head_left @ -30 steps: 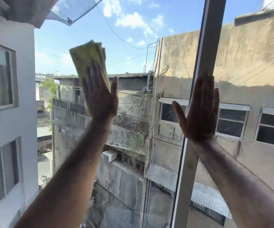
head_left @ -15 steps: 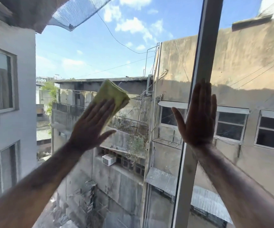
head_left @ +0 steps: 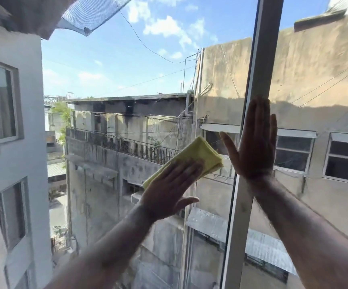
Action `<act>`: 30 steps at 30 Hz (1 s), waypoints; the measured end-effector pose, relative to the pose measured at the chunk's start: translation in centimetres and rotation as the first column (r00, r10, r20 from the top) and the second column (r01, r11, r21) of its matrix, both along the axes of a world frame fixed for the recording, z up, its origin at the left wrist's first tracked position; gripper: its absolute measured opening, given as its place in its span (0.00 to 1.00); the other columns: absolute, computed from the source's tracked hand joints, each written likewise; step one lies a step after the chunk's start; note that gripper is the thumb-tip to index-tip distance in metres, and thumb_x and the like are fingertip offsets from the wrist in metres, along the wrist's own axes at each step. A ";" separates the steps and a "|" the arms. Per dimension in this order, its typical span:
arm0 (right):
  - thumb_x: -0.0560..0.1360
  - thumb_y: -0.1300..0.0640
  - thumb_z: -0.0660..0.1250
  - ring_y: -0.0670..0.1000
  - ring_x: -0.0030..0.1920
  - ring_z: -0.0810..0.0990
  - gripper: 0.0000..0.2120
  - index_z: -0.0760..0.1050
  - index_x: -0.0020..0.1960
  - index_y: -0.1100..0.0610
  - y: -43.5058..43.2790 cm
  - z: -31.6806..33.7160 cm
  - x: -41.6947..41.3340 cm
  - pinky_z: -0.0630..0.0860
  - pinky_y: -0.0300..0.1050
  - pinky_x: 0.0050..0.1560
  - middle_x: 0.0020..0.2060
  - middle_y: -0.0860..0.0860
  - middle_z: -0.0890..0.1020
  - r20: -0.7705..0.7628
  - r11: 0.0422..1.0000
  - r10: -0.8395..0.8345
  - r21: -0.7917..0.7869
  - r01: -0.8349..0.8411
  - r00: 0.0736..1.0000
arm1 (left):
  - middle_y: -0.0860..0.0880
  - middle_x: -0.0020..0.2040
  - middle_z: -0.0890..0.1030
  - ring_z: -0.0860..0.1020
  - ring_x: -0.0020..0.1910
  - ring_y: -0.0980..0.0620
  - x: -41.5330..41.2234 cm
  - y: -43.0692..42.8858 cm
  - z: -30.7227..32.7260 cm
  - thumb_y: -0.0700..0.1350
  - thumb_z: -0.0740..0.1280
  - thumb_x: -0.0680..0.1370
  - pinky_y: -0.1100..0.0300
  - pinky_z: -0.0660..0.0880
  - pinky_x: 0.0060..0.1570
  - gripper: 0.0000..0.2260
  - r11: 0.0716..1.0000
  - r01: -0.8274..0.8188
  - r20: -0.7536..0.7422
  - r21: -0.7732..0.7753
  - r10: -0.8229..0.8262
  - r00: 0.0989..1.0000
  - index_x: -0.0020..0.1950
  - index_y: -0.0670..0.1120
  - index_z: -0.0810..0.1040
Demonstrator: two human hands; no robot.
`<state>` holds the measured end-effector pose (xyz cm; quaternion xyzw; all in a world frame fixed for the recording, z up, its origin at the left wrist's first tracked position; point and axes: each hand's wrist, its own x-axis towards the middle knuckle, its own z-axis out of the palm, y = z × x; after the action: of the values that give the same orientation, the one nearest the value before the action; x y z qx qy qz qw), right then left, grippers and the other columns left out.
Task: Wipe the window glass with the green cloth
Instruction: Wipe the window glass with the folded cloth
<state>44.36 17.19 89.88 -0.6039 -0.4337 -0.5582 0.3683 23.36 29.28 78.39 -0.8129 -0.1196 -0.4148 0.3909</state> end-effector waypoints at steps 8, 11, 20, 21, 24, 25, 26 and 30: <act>0.83 0.30 0.47 0.59 0.86 0.52 0.45 0.50 0.84 0.65 0.1 -0.1 0.0 0.55 0.63 0.84 0.85 0.63 0.54 0.001 1.000 0.026 0.010 -0.026 1.000 | 0.42 0.84 0.58 0.55 0.84 0.44 -4.9 2.9 10.0 0.65 0.41 0.84 0.41 0.55 0.82 0.36 0.897 0.055 0.725 -0.439 0.317 0.612 0.84 0.42 0.53; 0.83 0.31 0.47 0.59 0.86 0.52 0.45 0.50 0.84 0.65 0.1 -0.1 0.1 0.55 0.64 0.84 0.85 0.63 0.54 0.002 0.999 0.041 0.012 -0.041 0.999 | 0.43 0.84 0.60 0.55 0.84 0.44 -1.3 1.4 14.8 0.63 0.44 0.84 0.42 0.54 0.83 0.35 0.938 0.013 0.677 -0.348 0.241 0.695 0.83 0.41 0.56; 0.83 0.32 0.47 0.59 0.86 0.52 0.44 0.50 0.84 0.65 0.0 -0.2 0.0 0.55 0.63 0.84 0.85 0.63 0.54 0.010 1.000 0.019 0.013 -0.019 1.000 | 0.43 0.83 0.62 0.59 0.83 0.44 -2.2 1.8 0.2 0.64 0.59 0.84 0.40 0.67 0.77 0.34 0.991 -0.042 -0.140 0.125 0.060 0.988 0.82 0.43 0.62; 0.83 0.31 0.47 0.59 0.86 0.52 0.44 0.50 0.84 0.65 0.1 -0.1 0.0 0.55 0.63 0.84 0.85 0.62 0.53 0.007 1.000 0.028 0.010 -0.028 1.000 | 0.43 0.82 0.64 0.61 0.83 0.43 -4.0 2.5 -0.9 0.64 0.60 0.84 0.39 0.70 0.75 0.34 0.993 -0.067 -0.092 0.098 0.076 0.993 0.81 0.43 0.63; 0.83 0.31 0.46 0.58 0.86 0.51 0.45 0.49 0.84 0.65 0.4 -0.1 0.2 0.55 0.63 0.84 0.85 0.62 0.53 -0.003 0.999 0.030 0.019 -0.030 1.000 | 0.38 0.82 0.63 0.60 0.82 0.39 -7.6 4.0 0.3 0.63 0.55 0.85 0.36 0.67 0.76 0.35 0.987 -0.142 0.221 -0.070 0.154 0.963 0.82 0.39 0.59; 0.83 0.31 0.46 0.58 0.86 0.51 0.45 0.50 0.84 0.65 0.4 -0.1 0.3 0.55 0.63 0.84 0.85 0.62 0.54 -0.003 0.999 0.028 0.022 -0.028 1.000 | 0.37 0.83 0.60 0.58 0.83 0.39 -8.1 4.3 2.2 0.63 0.52 0.85 0.36 0.61 0.79 0.36 0.975 -0.137 0.364 -0.175 0.194 0.911 0.82 0.38 0.56; 0.83 0.31 0.46 0.58 0.86 0.52 0.45 0.50 0.84 0.65 0.4 -0.1 0.2 0.55 0.63 0.84 0.85 0.62 0.54 0.000 0.999 0.029 0.023 -0.029 1.000 | 0.38 0.84 0.57 0.55 0.84 0.40 -8.2 4.4 4.6 0.64 0.48 0.84 0.39 0.56 0.82 0.37 0.952 -0.108 0.490 -0.287 0.243 0.837 0.83 0.38 0.53; 0.83 0.33 0.50 0.59 0.86 0.52 0.43 0.51 0.84 0.65 0.3 -0.1 0.2 0.55 0.63 0.84 0.85 0.62 0.54 0.003 0.999 0.043 0.029 -0.043 0.999 | 0.41 0.85 0.55 0.53 0.85 0.43 -6.0 3.7 15.5 0.66 0.43 0.83 0.43 0.52 0.83 0.38 0.908 0.012 0.712 -0.418 0.319 0.626 0.84 0.40 0.52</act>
<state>44.56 17.53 89.77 -0.5884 -0.4389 -0.5572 0.3882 17.37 32.93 93.90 -0.6059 -0.4226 -0.6521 0.1707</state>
